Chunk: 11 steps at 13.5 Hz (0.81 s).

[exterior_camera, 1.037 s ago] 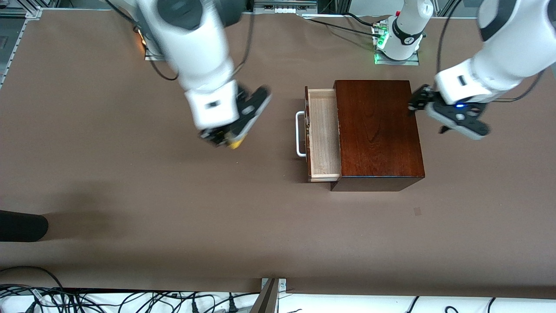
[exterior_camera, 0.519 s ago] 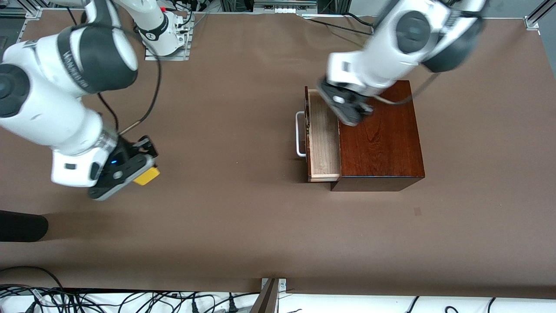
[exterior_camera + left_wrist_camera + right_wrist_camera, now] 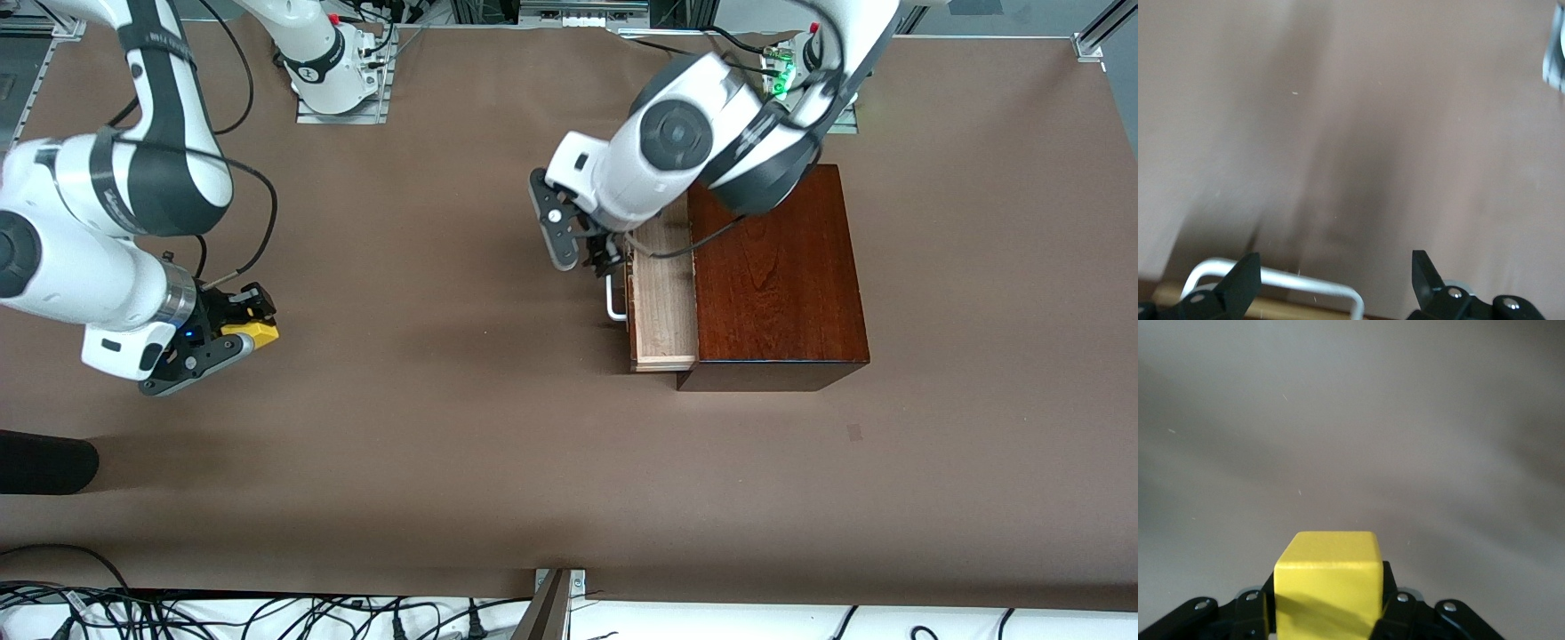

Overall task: Open drawer, take yellow block, close drawer
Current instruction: 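Carry the cube away with the right gripper while the left gripper reaches the drawer, then push the drawer shut with the left gripper while the right gripper lowers the cube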

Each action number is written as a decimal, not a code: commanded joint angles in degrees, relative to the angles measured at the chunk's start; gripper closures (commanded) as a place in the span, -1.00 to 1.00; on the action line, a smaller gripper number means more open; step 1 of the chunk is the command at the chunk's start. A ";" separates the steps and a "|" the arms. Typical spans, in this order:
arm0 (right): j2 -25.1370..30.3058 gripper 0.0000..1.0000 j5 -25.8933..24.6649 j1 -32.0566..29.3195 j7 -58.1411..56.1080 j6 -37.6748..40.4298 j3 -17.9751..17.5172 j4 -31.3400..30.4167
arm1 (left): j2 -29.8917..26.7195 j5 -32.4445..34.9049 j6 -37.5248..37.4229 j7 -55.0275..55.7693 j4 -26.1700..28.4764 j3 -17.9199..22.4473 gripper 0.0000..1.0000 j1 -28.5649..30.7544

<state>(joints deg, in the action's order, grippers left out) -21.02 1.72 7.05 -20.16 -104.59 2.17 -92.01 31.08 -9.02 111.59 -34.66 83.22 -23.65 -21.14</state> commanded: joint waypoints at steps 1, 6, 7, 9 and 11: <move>6.42 1.00 0.56 -1.94 2.93 -9.98 -0.76 -15.88 | 6.71 1.20 2.91 -10.75 -3.77 0.44 -1.00 -2.06; 7.31 1.00 1.18 -2.12 8.28 -27.91 -0.85 -32.51 | 8.56 9.46 3.99 -15.52 -0.62 0.35 -1.00 -2.94; 7.14 1.00 1.09 -2.12 9.51 -32.39 -1.02 -35.49 | 8.56 10.42 3.73 -16.05 0.52 0.35 -1.00 -2.94; 5.48 1.00 1.09 -2.12 12.50 -38.22 -1.37 -38.15 | 8.47 12.45 2.15 -18.33 1.76 0.44 -1.00 -2.85; 4.16 1.00 1.09 -2.12 14.70 -38.67 -1.46 -38.60 | 8.47 13.15 -2.23 -19.04 2.21 0.79 -1.00 -2.33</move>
<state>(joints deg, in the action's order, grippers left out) -17.14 1.93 5.53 -7.83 -141.75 1.47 -129.17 40.06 2.54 112.58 -51.38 84.74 -23.29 -23.79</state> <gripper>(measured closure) 0.445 0.000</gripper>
